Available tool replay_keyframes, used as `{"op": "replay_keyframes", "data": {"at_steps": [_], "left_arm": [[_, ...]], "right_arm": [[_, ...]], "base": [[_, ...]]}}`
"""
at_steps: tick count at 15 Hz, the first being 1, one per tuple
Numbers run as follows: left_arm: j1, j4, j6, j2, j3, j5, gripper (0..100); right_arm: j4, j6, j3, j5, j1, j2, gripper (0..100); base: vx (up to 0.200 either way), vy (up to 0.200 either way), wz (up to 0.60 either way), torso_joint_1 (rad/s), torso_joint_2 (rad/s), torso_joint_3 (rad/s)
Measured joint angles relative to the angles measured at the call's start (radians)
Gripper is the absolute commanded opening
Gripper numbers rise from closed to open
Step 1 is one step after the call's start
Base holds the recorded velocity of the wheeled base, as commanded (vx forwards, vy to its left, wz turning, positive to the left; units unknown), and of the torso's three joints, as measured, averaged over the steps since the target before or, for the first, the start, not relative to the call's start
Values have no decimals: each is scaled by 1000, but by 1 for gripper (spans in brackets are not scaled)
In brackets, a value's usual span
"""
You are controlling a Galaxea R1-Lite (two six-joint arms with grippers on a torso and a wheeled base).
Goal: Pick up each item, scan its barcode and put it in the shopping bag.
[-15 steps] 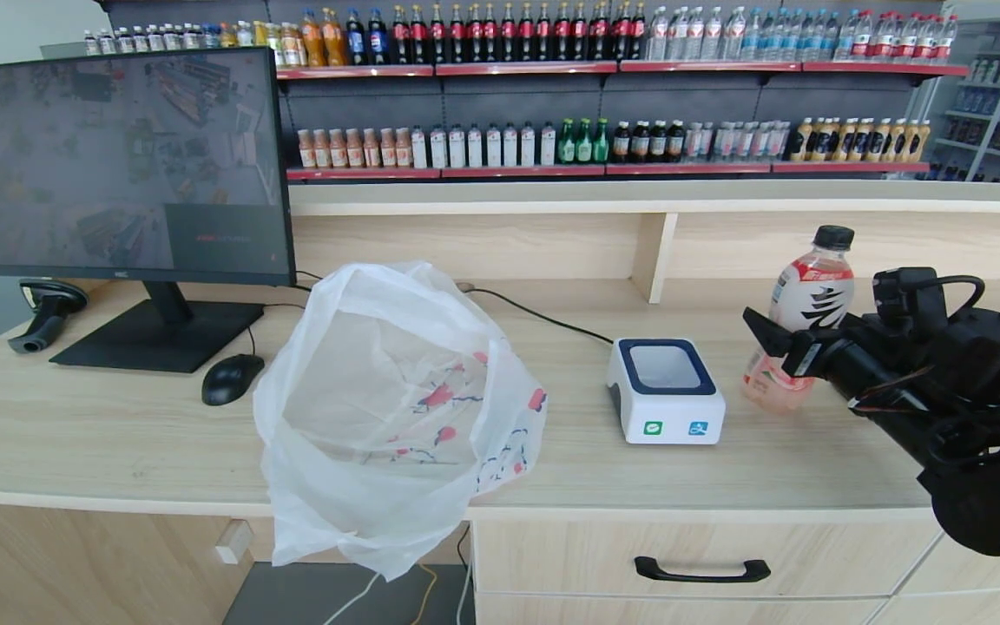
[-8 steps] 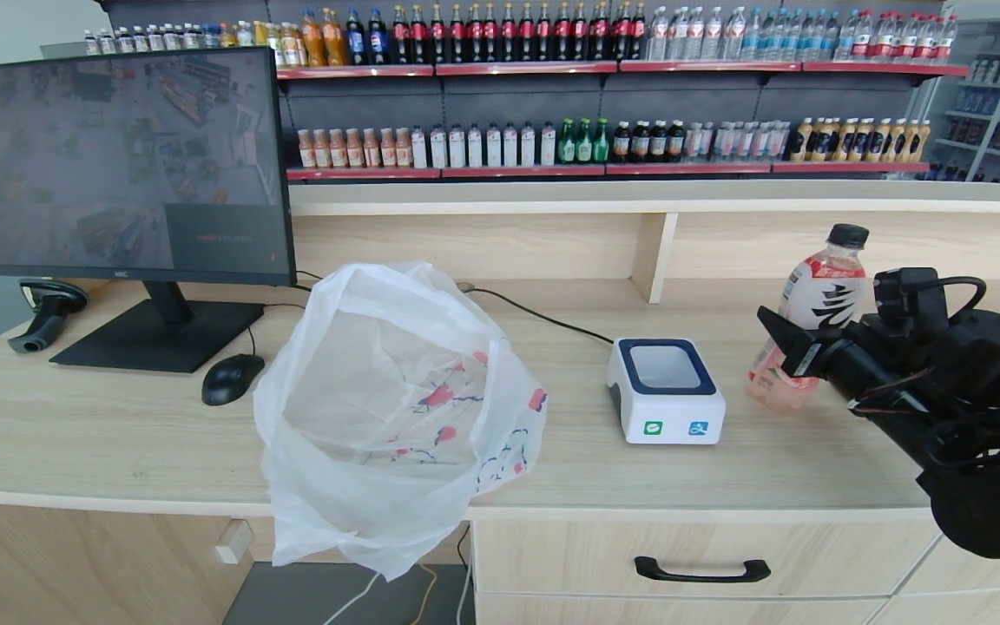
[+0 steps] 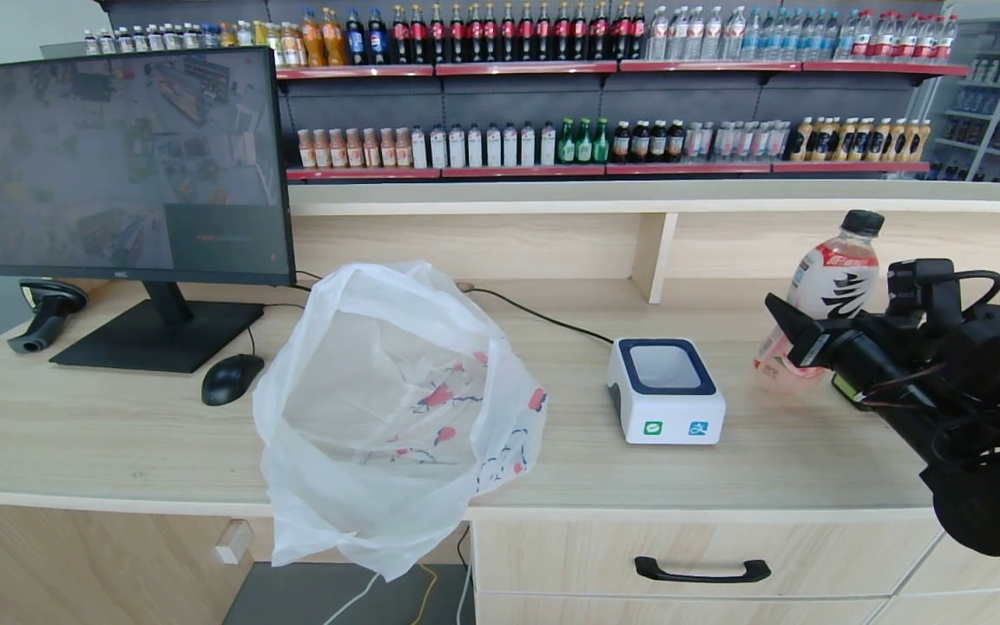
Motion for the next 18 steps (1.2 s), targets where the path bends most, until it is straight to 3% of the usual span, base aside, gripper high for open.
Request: {"op": "replay_keyframes", "data": {"at_steps": [12,15,18], "left_arm": [[0,0,0,0,0,0,100],[0,0,0,0,0,0,100],[0,0,0,0,0,0,100]], "right_arm": [[52,0,73,2,43,-278,0],[208,-17,132,3,75,-439,0],[477,-26,161,1,150,-631,0]], "base": [[0,0,0,0,0,0],[0,0,0,0,0,0],[0,0,0,0,0,0]]}}
